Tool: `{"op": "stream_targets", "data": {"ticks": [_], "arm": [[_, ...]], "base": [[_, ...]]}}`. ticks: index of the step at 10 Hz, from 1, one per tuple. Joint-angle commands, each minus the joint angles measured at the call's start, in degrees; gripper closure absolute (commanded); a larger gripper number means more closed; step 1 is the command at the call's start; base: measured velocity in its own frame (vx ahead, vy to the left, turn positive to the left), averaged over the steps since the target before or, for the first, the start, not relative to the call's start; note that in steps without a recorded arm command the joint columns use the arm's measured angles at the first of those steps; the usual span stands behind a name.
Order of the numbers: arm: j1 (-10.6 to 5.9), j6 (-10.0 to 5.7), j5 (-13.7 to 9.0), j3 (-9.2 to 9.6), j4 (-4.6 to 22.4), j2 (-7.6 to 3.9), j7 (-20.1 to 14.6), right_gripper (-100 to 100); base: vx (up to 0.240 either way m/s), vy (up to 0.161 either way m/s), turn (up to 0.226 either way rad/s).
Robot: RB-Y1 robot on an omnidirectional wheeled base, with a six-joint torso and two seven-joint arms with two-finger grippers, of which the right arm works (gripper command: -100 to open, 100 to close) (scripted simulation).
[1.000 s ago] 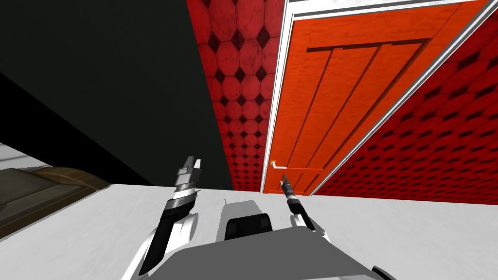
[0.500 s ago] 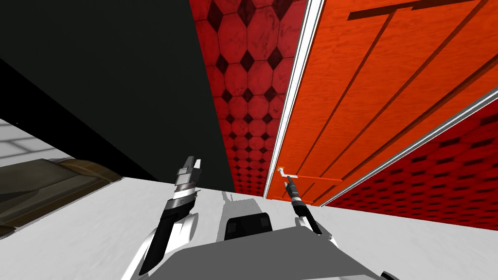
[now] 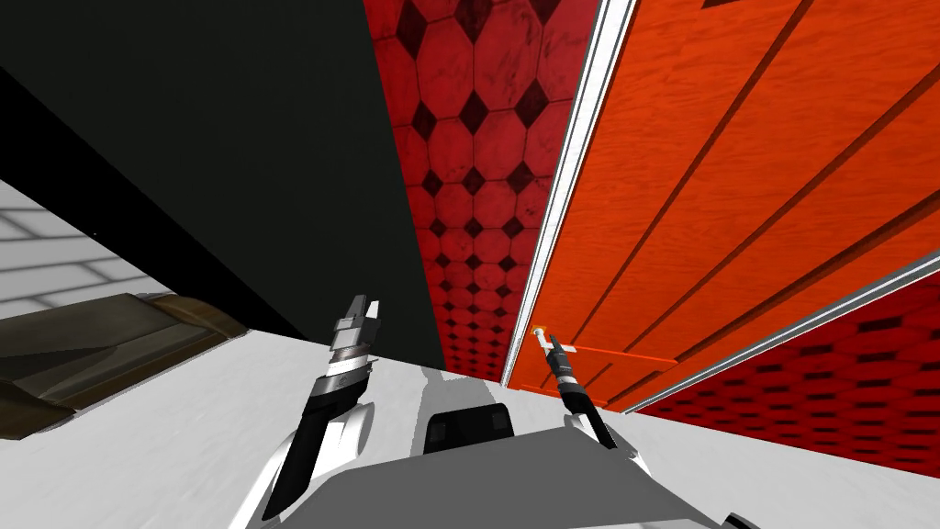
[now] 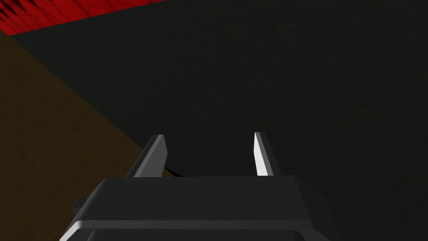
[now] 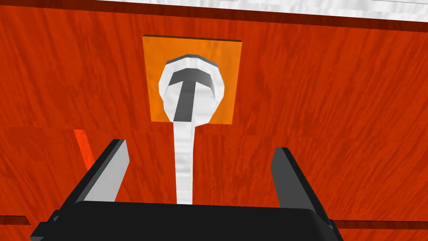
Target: Pull the door open
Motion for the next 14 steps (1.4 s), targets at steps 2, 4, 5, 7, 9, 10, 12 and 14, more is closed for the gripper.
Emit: {"op": "stream_targets", "data": {"ticks": [2,4,5,7,9,10,12,14], "arm": [[0.00,0.00,0.0,0.00,0.0,0.00,0.0,100],[0.00,0.00,0.0,0.00,0.0,0.00,0.0,100],[0.00,0.00,0.0,0.00,0.0,0.00,0.0,100],[0.00,0.00,0.0,0.00,0.0,0.00,0.0,100],[0.92,-0.94,0.3,1.19,-0.1,-0.98,-1.0,100],[1.34,-1.46,0.4,1.74,-0.2,-1.46,-1.6,100],[2.27,-2.63,0.7,2.96,-0.3,-2.56,-2.7,100],[3.22,-3.81,1.0,4.19,-0.5,-3.65,-3.8,100]], "base": [[0.033,-0.008,0.002],[-0.024,0.006,-0.001],[-0.015,0.003,0.002],[-0.004,0.001,0.000],[-0.143,-0.032,0.123],[-0.166,-0.028,0.105],[-0.203,-0.021,0.121],[-0.214,-0.033,0.131]]}}
